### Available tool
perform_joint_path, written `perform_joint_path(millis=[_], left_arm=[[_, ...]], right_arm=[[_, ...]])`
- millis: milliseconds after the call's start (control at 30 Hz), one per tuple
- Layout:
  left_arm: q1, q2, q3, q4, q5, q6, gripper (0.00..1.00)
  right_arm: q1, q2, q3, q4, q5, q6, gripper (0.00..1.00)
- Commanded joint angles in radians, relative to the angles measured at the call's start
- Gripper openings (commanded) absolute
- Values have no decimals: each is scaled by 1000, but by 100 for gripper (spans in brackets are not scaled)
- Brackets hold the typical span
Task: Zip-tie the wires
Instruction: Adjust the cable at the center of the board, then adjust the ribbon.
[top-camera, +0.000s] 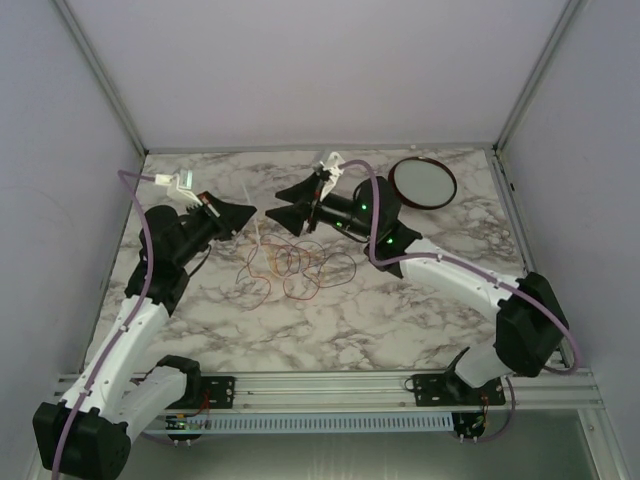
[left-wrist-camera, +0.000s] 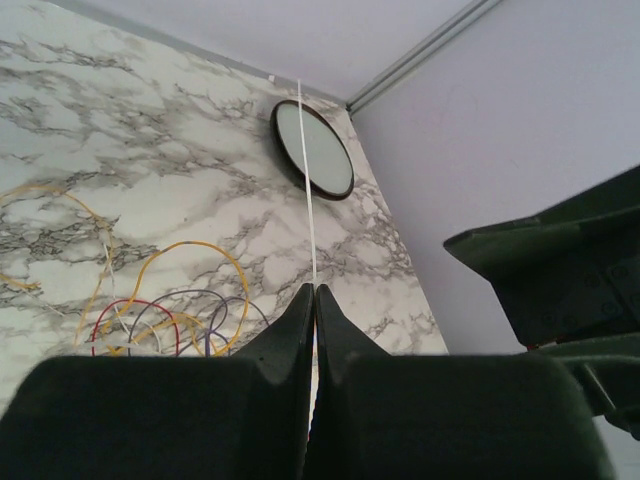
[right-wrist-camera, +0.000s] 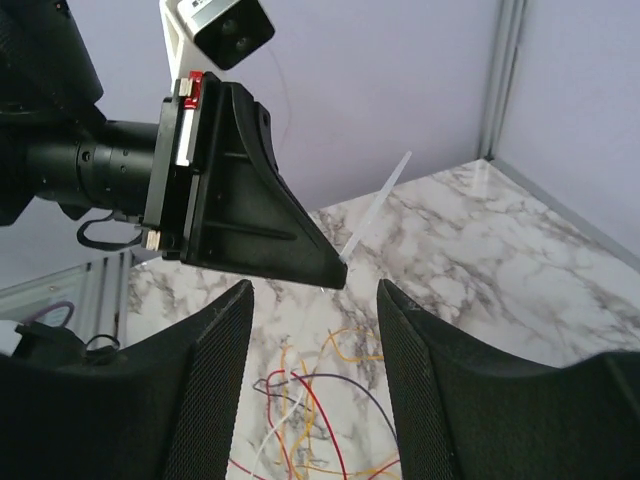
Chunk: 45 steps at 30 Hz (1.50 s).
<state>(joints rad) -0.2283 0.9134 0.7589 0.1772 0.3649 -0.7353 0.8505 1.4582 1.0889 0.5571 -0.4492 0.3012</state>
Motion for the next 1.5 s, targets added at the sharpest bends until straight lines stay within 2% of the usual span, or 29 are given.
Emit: perform_joint_path(millis=[0, 267, 800, 1100, 1467], left_arm=[[3, -24, -13, 68, 39, -17, 0], [4, -25, -10, 88, 52, -29, 0], [1, -18, -5, 108, 66, -49, 0], [1, -15, -4, 109, 66, -49, 0], [2, 3, 13, 105, 45, -55, 0]], right_arm=[[6, 63, 85, -70, -46, 104, 51], [10, 115, 105, -117, -47, 116, 46], [27, 199, 120, -79, -130, 172, 35], [38, 212, 118, -63, -140, 175, 19], [49, 218, 105, -108, -130, 144, 15]])
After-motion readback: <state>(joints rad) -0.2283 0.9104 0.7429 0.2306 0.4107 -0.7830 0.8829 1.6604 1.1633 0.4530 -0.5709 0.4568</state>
